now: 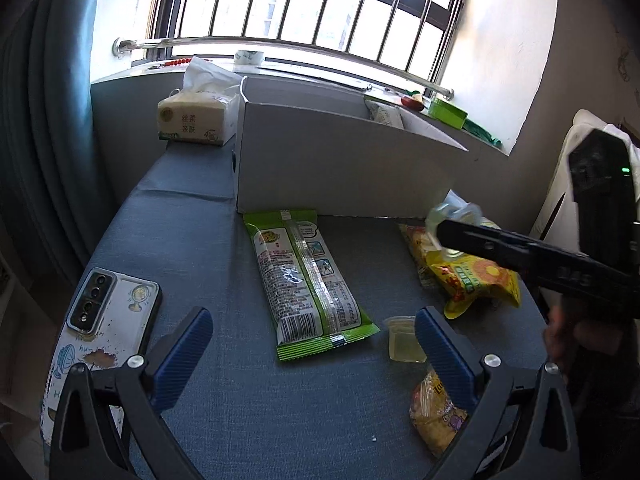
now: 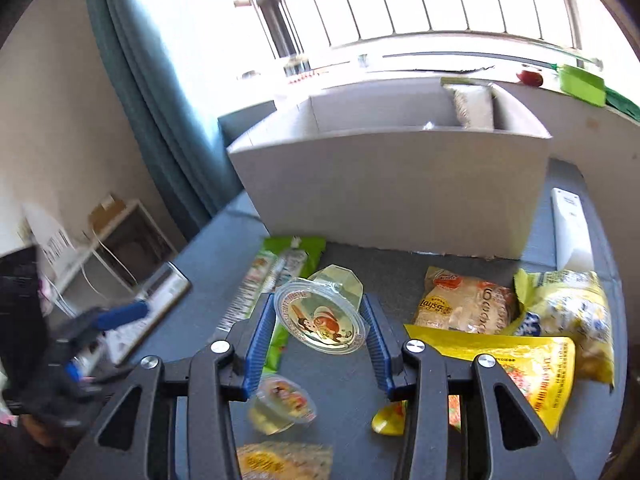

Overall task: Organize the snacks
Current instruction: 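Grasp the green packet with the left gripper while the right grasps a jelly cup, both into box, then grasp the yellow noodle bag with the right gripper while the left grasps the clear jelly cup, then drop the jelly cup into the white box with the left gripper while the right drops the noodle bag in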

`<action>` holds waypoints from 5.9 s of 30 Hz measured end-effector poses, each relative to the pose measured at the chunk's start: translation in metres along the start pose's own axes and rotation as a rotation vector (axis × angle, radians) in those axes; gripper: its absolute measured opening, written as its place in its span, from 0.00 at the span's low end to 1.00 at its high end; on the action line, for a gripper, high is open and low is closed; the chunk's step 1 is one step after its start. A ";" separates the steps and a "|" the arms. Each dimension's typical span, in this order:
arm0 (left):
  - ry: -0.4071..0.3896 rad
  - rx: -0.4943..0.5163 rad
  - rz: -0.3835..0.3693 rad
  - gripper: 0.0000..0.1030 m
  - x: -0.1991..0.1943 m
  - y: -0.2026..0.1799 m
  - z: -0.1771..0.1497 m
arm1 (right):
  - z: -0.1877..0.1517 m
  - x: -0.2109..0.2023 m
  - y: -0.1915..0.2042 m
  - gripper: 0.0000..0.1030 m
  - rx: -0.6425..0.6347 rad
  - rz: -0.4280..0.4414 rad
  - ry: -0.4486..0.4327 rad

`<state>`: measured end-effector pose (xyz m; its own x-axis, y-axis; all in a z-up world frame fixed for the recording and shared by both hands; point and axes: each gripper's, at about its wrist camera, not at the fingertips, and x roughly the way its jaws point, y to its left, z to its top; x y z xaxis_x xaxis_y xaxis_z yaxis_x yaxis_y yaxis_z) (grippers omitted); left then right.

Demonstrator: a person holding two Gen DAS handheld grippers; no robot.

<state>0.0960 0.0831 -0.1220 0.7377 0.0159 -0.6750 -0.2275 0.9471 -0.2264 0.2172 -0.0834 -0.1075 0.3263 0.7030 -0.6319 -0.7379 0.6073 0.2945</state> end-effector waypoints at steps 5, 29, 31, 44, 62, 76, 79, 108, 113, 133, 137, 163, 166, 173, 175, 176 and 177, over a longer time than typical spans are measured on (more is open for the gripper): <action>0.102 0.007 0.072 1.00 0.050 -0.008 0.022 | -0.009 -0.042 0.008 0.47 0.014 -0.008 -0.088; -0.231 0.165 -0.012 0.61 -0.023 -0.030 0.102 | 0.029 -0.080 -0.021 0.47 0.107 0.002 -0.245; -0.252 0.153 -0.031 0.61 -0.012 -0.036 0.139 | 0.060 -0.068 -0.029 0.47 0.120 -0.013 -0.250; -0.167 0.124 0.086 1.00 0.077 -0.037 0.246 | 0.178 0.016 -0.093 1.00 0.225 -0.120 -0.150; -0.307 0.200 -0.063 1.00 -0.048 -0.042 0.130 | 0.095 -0.092 -0.026 1.00 0.071 -0.076 -0.318; -0.293 0.138 -0.160 1.00 -0.088 -0.056 -0.008 | -0.067 -0.142 -0.009 1.00 0.092 -0.268 -0.297; -0.241 0.127 -0.163 1.00 -0.078 -0.056 -0.019 | -0.078 -0.128 -0.020 1.00 0.091 -0.315 -0.219; -0.066 0.098 -0.153 1.00 -0.031 -0.048 -0.028 | -0.045 -0.031 -0.035 0.45 -0.312 -0.357 0.083; 0.018 0.122 -0.134 1.00 -0.001 -0.057 -0.020 | -0.043 -0.085 -0.036 0.45 -0.111 -0.244 -0.078; 0.014 0.186 -0.134 0.46 0.015 -0.060 -0.006 | -0.073 -0.111 -0.018 0.45 0.058 -0.165 -0.195; -0.096 0.190 -0.133 0.46 -0.007 -0.057 0.019 | -0.058 -0.109 -0.022 0.45 0.085 -0.100 -0.210; -0.169 0.024 0.010 1.00 0.067 -0.006 0.231 | 0.183 0.014 -0.075 1.00 0.179 -0.201 -0.229; -0.202 0.048 0.017 1.00 0.046 -0.009 0.217 | 0.177 -0.001 -0.073 1.00 0.170 -0.195 -0.256; -0.285 0.135 -0.026 1.00 -0.012 -0.022 0.171 | 0.139 -0.053 -0.054 1.00 0.134 -0.161 -0.321; -0.303 0.148 -0.042 1.00 -0.029 -0.028 0.154 | 0.120 -0.069 -0.045 1.00 0.112 -0.152 -0.334; -0.313 0.151 -0.055 1.00 -0.038 -0.031 0.144 | 0.110 -0.077 -0.041 1.00 0.104 -0.149 -0.346; -0.321 0.152 -0.072 1.00 -0.045 -0.033 0.134 | 0.099 -0.084 -0.037 1.00 0.099 -0.152 -0.351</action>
<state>0.1555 0.0943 0.0098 0.9159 0.0247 -0.4007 -0.0886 0.9859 -0.1417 0.2754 -0.1287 0.0055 0.6220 0.6758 -0.3954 -0.6109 0.7348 0.2949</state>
